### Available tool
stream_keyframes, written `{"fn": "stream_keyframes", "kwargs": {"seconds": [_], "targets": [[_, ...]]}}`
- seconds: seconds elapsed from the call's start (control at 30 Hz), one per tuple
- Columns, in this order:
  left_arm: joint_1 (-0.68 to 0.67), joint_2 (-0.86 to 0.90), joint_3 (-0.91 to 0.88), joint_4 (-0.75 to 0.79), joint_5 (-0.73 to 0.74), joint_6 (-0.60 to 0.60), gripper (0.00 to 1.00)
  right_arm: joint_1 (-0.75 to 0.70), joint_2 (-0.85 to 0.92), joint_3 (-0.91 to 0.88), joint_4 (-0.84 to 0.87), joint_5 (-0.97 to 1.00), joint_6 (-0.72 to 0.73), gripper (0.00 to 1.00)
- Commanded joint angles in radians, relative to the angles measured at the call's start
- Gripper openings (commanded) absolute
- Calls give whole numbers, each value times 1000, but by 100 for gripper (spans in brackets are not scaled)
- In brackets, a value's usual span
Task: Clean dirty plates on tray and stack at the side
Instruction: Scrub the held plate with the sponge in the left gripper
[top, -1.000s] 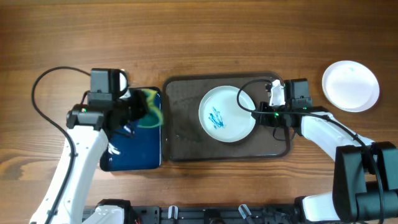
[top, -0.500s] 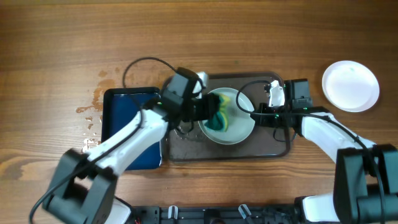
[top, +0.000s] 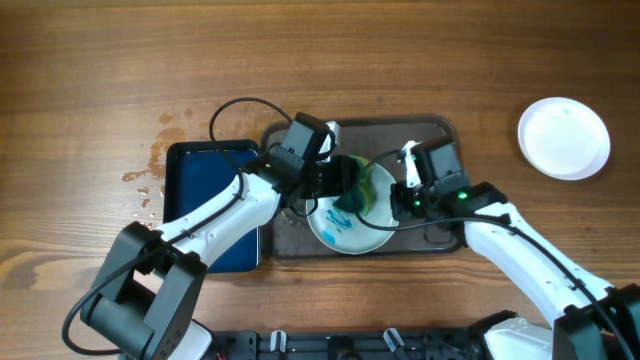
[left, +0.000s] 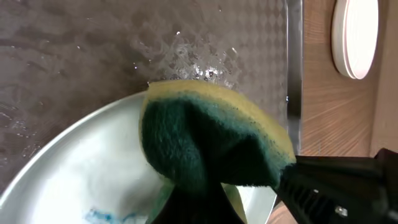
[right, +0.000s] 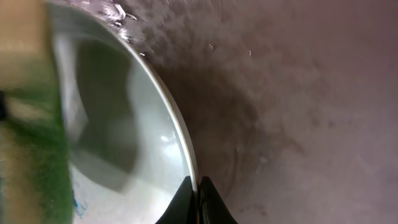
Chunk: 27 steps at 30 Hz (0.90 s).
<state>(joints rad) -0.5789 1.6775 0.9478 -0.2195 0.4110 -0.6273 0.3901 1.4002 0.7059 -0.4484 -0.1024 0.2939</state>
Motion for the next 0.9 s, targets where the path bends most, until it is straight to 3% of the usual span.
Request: {"fn": "stream_keyframes", "kwargs": {"seconds": [0.0, 0.23, 0.53, 0.7, 0.87], "targets": [[-2, -2, 2, -9, -26, -5, 4, 2, 39, 20, 2, 59, 108, 4], [-2, -2, 2, -32, -54, 18, 4, 2, 142, 20, 7, 95, 274, 5], [-2, 66, 2, -35, -41, 17, 4, 2, 188, 20, 92, 89, 285, 4], [-32, 118, 2, 50, 72, 20, 4, 2, 188, 20, 93, 79, 284, 4], [-33, 203, 2, 43, -35, -5, 4, 2, 188, 20, 78, 68, 278, 4]]}}
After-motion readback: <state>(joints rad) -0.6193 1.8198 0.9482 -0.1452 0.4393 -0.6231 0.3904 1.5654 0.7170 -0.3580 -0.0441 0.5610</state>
